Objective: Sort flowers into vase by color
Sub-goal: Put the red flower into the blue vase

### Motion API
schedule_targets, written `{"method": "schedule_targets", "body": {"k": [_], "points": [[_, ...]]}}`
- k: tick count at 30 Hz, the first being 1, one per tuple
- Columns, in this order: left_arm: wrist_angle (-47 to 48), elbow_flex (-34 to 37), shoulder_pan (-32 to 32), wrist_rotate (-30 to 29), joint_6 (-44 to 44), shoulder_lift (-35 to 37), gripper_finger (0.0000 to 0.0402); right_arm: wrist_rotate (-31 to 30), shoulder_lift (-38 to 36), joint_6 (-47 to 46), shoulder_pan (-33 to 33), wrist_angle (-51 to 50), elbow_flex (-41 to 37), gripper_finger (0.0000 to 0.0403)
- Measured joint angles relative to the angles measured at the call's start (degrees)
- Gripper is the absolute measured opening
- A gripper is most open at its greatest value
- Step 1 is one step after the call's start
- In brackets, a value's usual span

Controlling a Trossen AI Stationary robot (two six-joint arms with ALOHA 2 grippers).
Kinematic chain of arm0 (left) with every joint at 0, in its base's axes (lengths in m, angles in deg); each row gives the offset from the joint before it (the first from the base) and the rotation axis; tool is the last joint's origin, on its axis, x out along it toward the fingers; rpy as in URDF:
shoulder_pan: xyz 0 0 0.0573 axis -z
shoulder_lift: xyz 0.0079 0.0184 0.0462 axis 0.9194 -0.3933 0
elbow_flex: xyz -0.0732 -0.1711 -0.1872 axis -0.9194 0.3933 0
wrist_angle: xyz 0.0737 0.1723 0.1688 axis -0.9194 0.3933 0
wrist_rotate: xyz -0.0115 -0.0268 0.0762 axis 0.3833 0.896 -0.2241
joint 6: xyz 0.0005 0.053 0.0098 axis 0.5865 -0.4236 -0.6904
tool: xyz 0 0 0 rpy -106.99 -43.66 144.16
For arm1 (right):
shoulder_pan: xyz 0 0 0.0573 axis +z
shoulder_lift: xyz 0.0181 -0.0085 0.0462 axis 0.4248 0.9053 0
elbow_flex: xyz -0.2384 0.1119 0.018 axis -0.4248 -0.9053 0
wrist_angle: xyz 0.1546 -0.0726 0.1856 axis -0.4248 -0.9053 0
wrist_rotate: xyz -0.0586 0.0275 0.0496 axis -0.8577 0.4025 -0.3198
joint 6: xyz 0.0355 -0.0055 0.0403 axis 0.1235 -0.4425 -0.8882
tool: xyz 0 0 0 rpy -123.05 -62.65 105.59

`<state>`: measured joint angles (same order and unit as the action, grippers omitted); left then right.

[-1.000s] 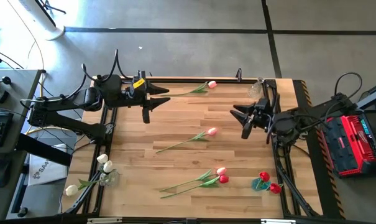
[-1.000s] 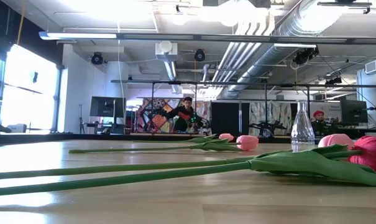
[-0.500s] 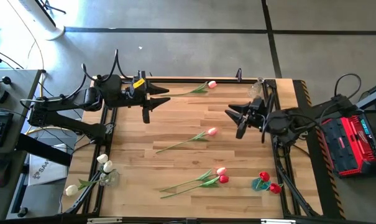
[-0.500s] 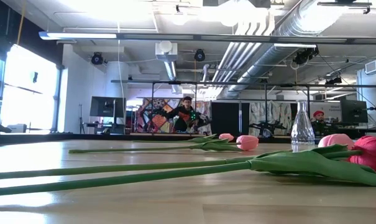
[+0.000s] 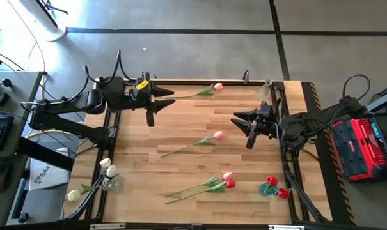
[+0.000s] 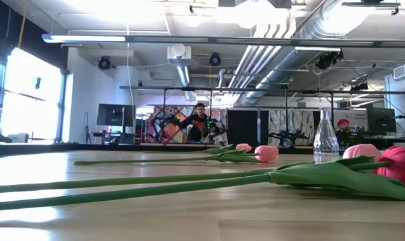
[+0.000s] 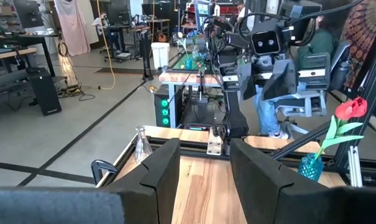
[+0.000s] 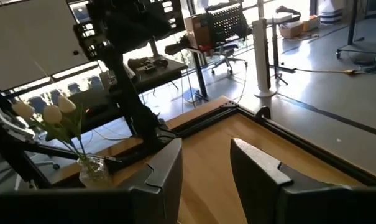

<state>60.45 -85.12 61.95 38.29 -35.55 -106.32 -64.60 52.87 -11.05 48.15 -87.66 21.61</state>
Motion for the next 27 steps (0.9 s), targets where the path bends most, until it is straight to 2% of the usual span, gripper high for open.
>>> {"method": "schedule_targets", "body": {"k": [7, 15, 21, 27], "points": [[0.05, -0.04, 0.02, 0.02, 0.79, -0.48, 0.0128, 0.30, -0.02, -2.31, -0.09, -1.23, 0.00, 0.0123], [0.75, -0.04, 0.07, 1.53, 6.58, -1.55, 0.0128, 0.76, 0.14, -1.96, -0.09, -0.53, 0.00, 0.0123], [0.96, -0.02, 0.04, 1.47, 4.56, -2.68, 0.0128, 0.74, 0.14, -1.83, -0.09, -0.41, 0.00, 0.0123], [3.16, 0.02, 0.02, 1.49, 7.82, -3.81, 0.0128, 0.72, 0.12, -1.50, -0.13, -0.38, 0.00, 0.0123]]}}
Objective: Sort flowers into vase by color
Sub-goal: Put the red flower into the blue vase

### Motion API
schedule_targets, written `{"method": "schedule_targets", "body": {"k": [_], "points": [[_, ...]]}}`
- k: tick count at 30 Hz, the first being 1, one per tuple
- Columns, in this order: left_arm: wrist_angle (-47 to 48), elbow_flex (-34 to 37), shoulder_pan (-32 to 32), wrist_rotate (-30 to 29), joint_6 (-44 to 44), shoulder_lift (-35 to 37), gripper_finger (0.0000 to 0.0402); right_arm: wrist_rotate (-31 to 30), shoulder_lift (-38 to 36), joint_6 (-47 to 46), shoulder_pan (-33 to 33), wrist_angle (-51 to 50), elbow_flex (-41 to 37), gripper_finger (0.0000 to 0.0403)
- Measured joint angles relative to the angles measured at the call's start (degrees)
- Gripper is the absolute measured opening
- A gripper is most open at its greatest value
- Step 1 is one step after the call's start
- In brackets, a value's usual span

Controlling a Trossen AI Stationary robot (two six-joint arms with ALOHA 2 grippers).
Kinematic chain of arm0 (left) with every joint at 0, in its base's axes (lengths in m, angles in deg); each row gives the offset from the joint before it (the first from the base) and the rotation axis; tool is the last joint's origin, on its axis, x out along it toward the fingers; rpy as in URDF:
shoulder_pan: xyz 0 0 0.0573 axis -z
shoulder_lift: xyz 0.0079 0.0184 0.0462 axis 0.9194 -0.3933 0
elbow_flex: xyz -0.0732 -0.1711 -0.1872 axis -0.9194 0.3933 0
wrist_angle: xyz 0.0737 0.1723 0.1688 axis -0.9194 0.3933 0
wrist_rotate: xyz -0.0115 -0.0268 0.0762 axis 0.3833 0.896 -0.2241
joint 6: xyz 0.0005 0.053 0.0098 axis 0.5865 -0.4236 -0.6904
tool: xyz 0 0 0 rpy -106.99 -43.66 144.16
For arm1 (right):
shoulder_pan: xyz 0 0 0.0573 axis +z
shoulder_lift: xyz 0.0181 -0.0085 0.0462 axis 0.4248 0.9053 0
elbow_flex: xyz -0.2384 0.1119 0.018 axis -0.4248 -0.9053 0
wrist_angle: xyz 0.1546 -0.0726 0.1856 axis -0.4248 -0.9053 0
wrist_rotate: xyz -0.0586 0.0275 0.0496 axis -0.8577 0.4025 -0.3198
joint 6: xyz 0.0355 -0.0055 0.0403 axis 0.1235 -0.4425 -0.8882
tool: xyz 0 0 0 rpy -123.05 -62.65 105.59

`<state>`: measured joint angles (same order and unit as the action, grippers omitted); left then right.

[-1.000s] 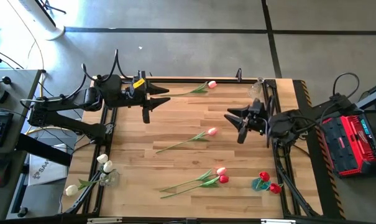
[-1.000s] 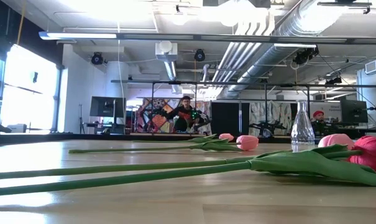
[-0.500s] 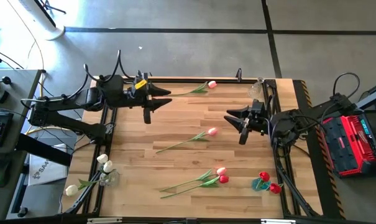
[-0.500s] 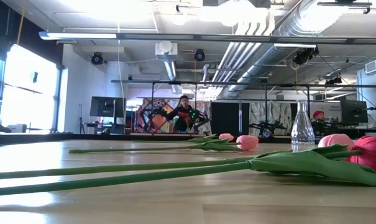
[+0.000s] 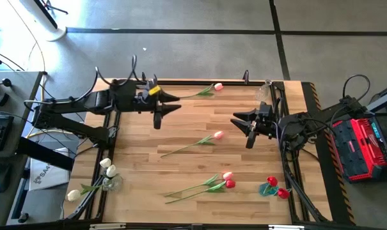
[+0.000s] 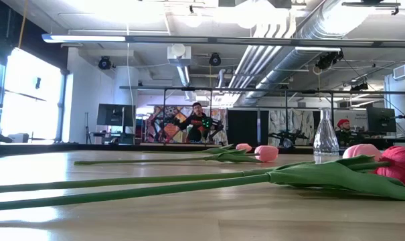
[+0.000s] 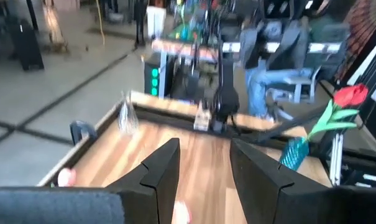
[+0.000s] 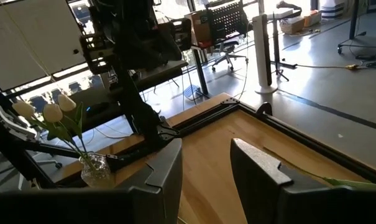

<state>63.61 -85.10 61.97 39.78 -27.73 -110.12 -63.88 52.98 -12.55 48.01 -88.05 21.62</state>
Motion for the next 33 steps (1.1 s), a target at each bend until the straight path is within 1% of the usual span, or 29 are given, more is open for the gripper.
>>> {"method": "schedule_targets", "body": {"k": [3, 7, 10, 14, 18, 25, 27, 31, 33], "points": [[1.67, 0.00, -0.34, -0.47, 2.16, 0.08, 0.0128, 0.00, 0.00, 1.53, 0.00, 0.28, 0.00, 0.0123], [2.57, -0.01, -1.76, -0.68, 3.89, 2.63, 0.0128, 0.00, -0.15, 1.68, 0.00, 1.36, 0.00, 0.0123], [5.45, -0.07, -2.60, -0.84, 4.06, 4.65, 0.0128, 0.00, -0.11, 1.66, 0.00, 1.29, 0.00, 0.0123], [9.88, -0.04, -2.71, -0.73, 4.08, 4.78, 0.0128, -0.01, -0.26, 1.63, 0.00, 1.27, 0.00, 0.0123], [11.79, -0.07, -1.52, -0.55, 4.31, 1.45, 0.0128, -0.42, -0.42, 1.08, 0.00, 1.28, 0.00, 0.0123], [10.69, -0.02, 2.13, 0.68, 7.40, -7.28, 0.0128, -0.50, -0.90, -1.91, 0.00, -1.27, 0.02, 0.0123], [10.34, -0.02, 3.85, 1.83, 8.12, -10.46, 0.0128, -0.50, -1.55, -4.19, 0.00, -4.75, 0.02, 0.0123], [8.29, -0.01, 7.83, 4.57, 9.83, -16.64, 0.0128, -0.88, -1.92, -12.21, 0.00, -14.04, 0.04, 0.0123], [7.13, -0.02, 9.89, 5.03, 11.21, -19.45, 0.0128, -0.85, -1.84, -16.34, 0.00, -18.19, 0.04, 0.0123]]}}
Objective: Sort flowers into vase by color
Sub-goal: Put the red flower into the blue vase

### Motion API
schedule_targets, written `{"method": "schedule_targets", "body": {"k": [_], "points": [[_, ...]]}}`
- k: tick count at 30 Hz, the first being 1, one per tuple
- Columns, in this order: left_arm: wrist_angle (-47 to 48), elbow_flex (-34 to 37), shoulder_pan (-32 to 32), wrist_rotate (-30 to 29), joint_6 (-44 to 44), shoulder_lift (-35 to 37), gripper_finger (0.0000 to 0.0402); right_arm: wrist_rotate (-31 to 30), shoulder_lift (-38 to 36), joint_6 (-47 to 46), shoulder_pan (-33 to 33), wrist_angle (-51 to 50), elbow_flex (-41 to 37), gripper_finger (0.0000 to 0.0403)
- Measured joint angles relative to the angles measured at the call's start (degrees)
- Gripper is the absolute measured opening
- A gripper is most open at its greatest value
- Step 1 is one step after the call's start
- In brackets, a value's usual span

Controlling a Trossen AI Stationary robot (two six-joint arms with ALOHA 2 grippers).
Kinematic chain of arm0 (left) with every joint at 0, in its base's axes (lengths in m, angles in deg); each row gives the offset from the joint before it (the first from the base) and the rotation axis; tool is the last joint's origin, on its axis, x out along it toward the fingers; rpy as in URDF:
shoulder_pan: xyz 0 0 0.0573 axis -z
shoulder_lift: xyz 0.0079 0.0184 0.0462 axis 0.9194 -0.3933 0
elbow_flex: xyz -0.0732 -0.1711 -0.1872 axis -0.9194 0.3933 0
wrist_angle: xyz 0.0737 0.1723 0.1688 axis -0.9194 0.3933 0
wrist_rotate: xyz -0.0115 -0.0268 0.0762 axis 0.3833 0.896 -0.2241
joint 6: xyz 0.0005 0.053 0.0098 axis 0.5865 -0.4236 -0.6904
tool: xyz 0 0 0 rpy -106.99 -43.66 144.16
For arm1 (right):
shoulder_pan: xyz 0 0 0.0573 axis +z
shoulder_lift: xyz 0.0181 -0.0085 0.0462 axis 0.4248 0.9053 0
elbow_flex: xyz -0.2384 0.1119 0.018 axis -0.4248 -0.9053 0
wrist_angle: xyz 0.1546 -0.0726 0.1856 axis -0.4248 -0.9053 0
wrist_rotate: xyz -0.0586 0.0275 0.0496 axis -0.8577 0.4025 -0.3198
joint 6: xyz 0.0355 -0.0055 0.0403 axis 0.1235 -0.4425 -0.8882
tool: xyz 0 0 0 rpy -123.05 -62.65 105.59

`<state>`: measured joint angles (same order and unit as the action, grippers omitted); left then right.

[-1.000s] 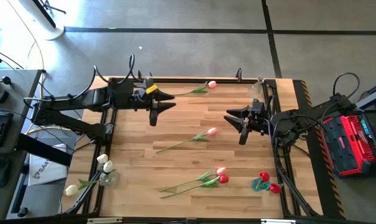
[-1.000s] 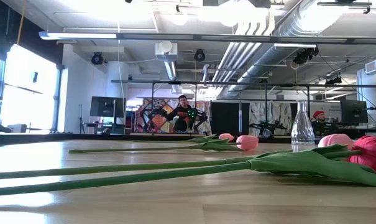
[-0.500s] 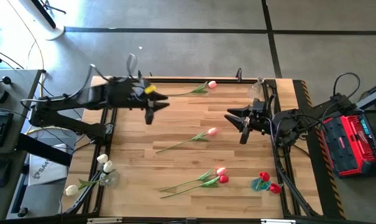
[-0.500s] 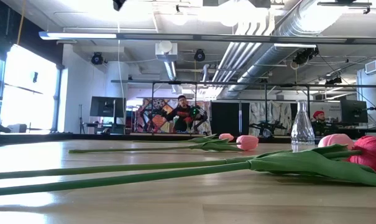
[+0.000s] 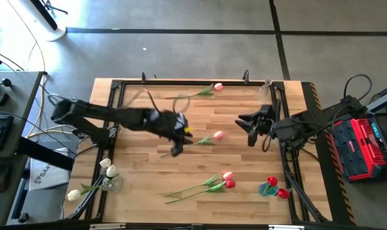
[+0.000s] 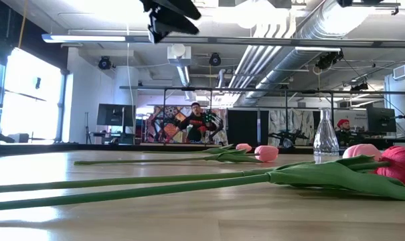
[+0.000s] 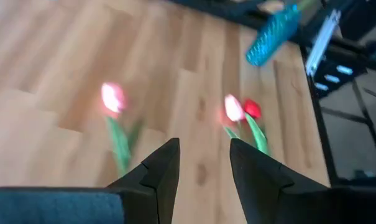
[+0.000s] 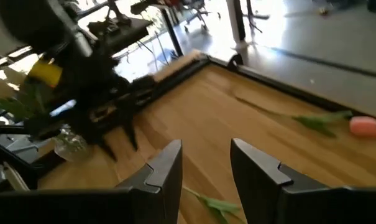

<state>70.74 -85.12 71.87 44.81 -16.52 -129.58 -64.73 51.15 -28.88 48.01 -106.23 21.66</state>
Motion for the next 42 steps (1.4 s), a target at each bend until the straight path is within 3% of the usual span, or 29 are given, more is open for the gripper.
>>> {"method": "schedule_targets", "body": {"k": [5, 17, 30, 42], "points": [[-4.18, 0.02, 4.78, 0.01, 5.40, -5.38, 0.0128, 0.44, 0.12, -7.65, 0.00, -4.86, 0.00, 0.0123], [-16.60, 0.01, 14.89, -5.53, 12.31, -19.27, 0.0128, 7.40, -0.09, -4.56, 0.00, -4.84, 0.00, 0.0123], [-28.46, -0.02, 20.96, -6.42, 4.90, -29.69, 0.0128, 13.60, -0.80, -4.13, 0.02, -7.24, 0.00, 0.0123], [-30.13, -0.01, 22.47, -8.30, 4.92, -34.33, 0.0128, 14.92, -0.77, -5.18, 0.02, -7.90, 0.00, 0.0123]]}}
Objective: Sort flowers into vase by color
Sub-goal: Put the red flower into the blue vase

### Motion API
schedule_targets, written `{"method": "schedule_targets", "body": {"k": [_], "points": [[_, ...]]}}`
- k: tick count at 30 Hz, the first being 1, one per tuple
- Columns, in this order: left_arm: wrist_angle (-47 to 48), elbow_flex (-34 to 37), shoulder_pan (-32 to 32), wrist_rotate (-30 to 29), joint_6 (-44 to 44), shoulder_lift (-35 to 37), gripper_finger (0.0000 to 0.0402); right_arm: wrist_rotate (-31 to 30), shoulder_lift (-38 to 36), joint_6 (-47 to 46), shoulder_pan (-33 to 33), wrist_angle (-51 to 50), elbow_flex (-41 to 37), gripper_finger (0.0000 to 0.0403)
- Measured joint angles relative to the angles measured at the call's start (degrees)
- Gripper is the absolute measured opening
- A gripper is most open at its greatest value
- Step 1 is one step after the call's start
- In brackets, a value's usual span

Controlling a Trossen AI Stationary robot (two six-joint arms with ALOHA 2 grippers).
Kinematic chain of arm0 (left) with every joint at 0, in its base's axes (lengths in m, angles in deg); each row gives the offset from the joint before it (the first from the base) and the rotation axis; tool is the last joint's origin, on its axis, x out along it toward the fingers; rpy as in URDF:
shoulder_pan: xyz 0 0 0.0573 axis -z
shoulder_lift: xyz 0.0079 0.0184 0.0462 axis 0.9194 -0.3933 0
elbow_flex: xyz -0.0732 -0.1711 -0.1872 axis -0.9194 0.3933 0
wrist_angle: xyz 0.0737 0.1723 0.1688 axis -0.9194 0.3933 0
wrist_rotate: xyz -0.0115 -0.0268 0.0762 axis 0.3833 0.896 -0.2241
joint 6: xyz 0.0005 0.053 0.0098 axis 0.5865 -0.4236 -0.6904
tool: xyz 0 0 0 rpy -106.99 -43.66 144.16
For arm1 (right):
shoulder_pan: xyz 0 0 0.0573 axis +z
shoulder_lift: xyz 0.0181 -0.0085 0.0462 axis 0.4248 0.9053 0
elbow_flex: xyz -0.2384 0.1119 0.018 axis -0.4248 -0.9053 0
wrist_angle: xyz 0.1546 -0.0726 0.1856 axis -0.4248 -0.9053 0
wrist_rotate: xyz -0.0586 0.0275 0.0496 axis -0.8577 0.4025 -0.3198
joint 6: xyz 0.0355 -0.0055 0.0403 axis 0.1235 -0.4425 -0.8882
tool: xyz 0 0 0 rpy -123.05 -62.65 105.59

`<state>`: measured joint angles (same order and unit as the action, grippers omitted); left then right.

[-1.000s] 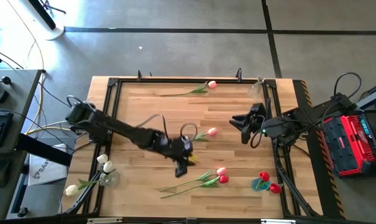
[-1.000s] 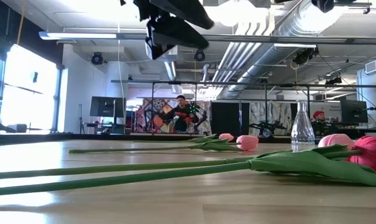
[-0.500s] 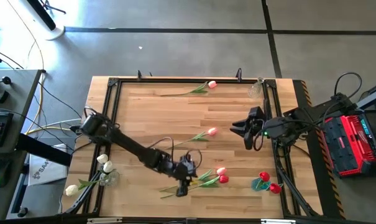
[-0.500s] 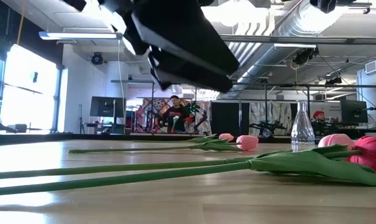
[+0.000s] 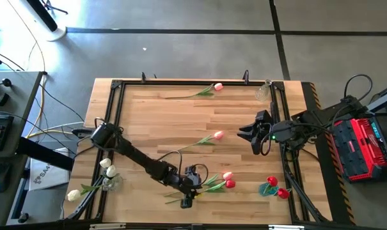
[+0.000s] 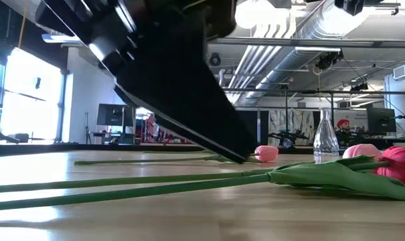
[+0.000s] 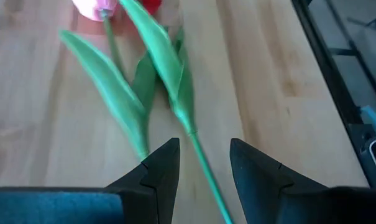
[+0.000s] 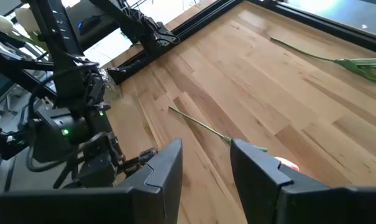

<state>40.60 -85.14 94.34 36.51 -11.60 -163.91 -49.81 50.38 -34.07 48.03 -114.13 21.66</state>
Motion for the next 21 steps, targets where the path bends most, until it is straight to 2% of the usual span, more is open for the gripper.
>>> {"method": "schedule_targets", "body": {"k": [11, 21], "points": [[0.67, -0.01, 0.05, 0.04, -0.32, -1.73, 0.0125, 0.38, 0.00, -1.37, 0.00, -1.60, 0.00, 0.0123], [1.20, -0.05, 0.25, 0.05, -1.75, -2.19, 0.0066, 0.38, 0.00, -2.06, 0.00, -2.21, 0.00, 0.0123]]}}
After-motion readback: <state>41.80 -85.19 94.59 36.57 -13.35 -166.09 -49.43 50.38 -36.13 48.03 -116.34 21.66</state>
